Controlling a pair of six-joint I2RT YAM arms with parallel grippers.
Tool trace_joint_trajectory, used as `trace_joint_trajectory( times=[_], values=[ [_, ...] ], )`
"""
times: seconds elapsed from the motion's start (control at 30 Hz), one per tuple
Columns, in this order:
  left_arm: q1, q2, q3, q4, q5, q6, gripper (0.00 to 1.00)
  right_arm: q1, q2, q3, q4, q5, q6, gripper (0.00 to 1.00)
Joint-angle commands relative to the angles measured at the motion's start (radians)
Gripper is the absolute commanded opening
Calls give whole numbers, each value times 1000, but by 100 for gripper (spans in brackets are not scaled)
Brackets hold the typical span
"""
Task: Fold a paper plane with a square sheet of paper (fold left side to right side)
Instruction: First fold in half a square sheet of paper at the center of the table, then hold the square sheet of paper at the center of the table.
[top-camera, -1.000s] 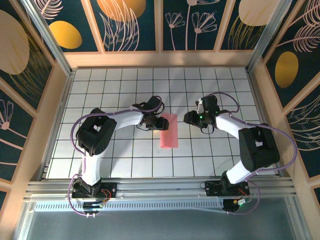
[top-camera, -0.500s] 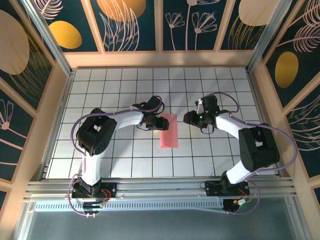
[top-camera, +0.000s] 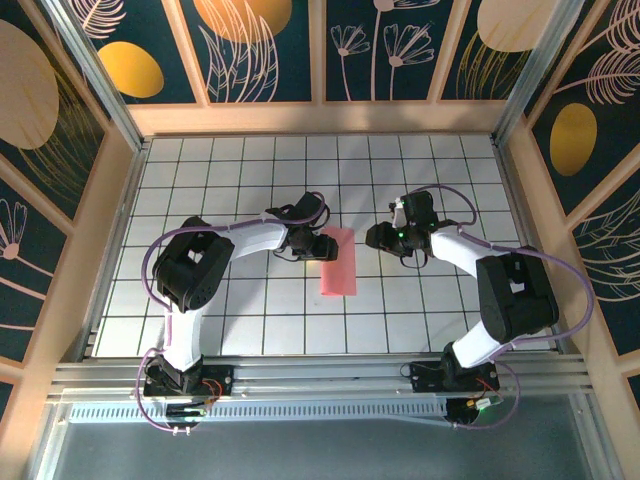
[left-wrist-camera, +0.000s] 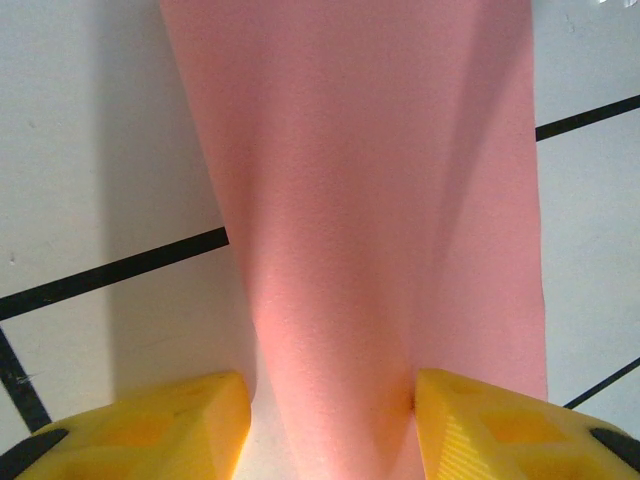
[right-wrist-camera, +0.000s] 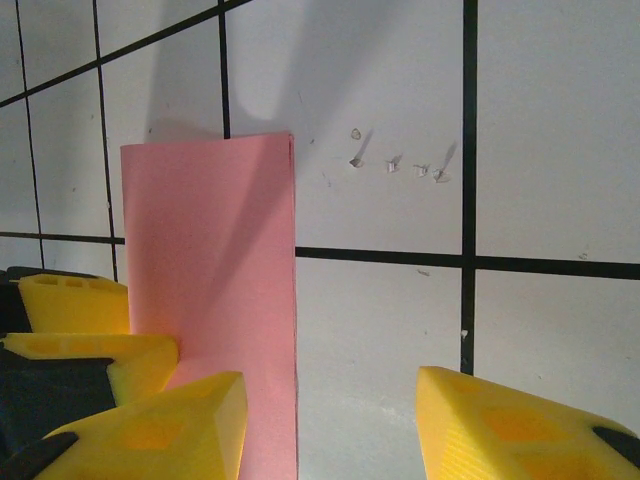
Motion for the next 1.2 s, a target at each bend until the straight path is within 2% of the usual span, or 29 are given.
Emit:
trace_joint_trajectory(
  times=[0.0, 0.17, 0.23, 0.4, 0.53, 1.0, 1.17],
  values=[
    [-16, 100, -39, -73, -30, 3, 50, 11, 14, -12, 20, -20, 5, 48],
    [-16, 99, -39, -74, -30, 4, 50, 23, 31, -30, 92, -124, 60, 42],
    [-16, 99, -39, -74, -32, 3, 50, 42, 53, -33, 133, -167, 87, 36],
    [-16, 98, -38, -75, -33, 4, 50, 94, 122, -7, 172, -198, 116, 14],
    [-15, 100, -38, -75, -33, 2, 50, 123, 164, 16, 173, -191, 118, 3],
    [-16, 76, -40, -64, -73, -4, 50, 135, 239, 3, 82, -99, 95, 0],
    [-15, -13, -36, -68, -174, -13, 55, 133, 264, -3, 43, -57, 82, 0]
  ],
)
